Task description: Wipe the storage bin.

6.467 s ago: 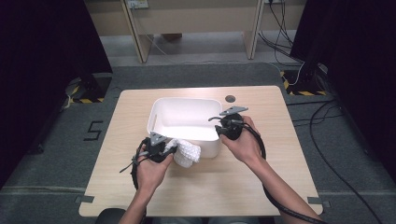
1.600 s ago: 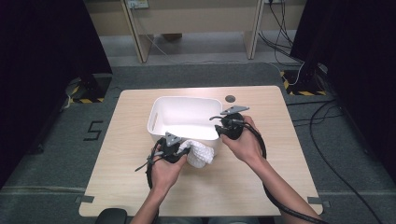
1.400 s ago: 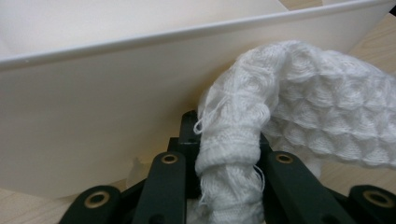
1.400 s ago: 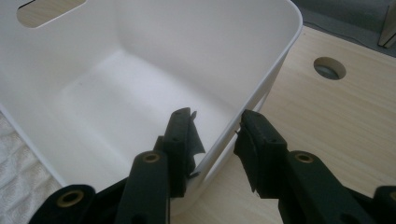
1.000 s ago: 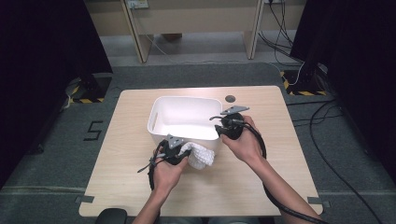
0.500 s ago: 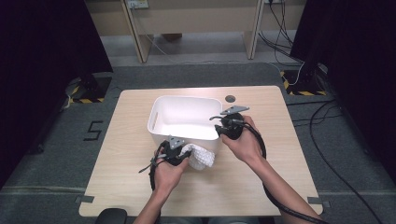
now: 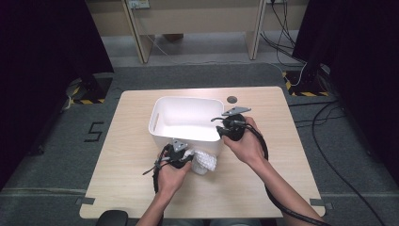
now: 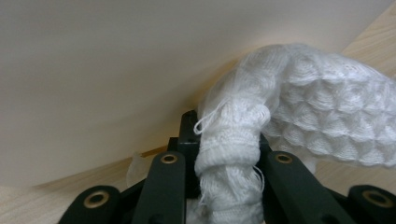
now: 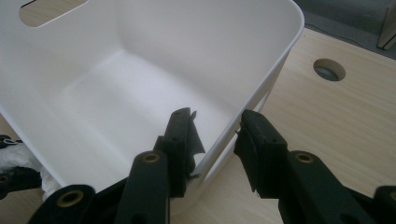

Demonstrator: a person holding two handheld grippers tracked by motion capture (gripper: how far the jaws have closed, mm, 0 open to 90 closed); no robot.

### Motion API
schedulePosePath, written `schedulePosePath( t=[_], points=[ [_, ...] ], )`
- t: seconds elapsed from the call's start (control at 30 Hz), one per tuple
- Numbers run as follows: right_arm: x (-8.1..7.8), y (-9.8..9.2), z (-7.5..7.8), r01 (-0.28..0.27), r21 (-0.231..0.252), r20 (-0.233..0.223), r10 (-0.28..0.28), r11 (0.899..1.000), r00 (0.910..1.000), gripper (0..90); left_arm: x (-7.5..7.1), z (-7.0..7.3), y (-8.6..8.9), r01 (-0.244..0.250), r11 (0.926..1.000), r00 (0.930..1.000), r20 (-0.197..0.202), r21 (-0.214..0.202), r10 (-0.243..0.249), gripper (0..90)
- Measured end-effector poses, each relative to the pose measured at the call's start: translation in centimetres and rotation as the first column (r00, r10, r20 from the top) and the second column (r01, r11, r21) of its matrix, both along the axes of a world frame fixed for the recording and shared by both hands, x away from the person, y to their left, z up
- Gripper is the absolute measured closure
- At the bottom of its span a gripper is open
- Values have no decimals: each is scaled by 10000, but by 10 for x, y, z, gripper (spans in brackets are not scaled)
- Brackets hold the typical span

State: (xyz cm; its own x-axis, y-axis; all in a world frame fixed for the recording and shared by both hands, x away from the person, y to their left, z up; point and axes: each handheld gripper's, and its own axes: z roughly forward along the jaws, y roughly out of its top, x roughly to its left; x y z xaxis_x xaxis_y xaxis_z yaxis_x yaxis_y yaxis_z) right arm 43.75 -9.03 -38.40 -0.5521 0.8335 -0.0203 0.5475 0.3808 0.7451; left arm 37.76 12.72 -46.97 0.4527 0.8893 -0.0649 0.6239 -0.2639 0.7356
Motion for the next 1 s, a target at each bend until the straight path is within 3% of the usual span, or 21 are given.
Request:
schedulePosePath(
  t=[0.67, 1.0],
  points=[
    [0, 0, 0, -21, -27, 34, 21, 10000, 10000, 653, 4, -13, -2, -96, 9999, 9997, -242, 65, 98, 759],
    [-1, 0, 0, -20, -14, 21, 20, 10000, 10000, 653, 4, -20, -2, -109, 9995, 9996, -270, 305, 117, 760]
  ],
)
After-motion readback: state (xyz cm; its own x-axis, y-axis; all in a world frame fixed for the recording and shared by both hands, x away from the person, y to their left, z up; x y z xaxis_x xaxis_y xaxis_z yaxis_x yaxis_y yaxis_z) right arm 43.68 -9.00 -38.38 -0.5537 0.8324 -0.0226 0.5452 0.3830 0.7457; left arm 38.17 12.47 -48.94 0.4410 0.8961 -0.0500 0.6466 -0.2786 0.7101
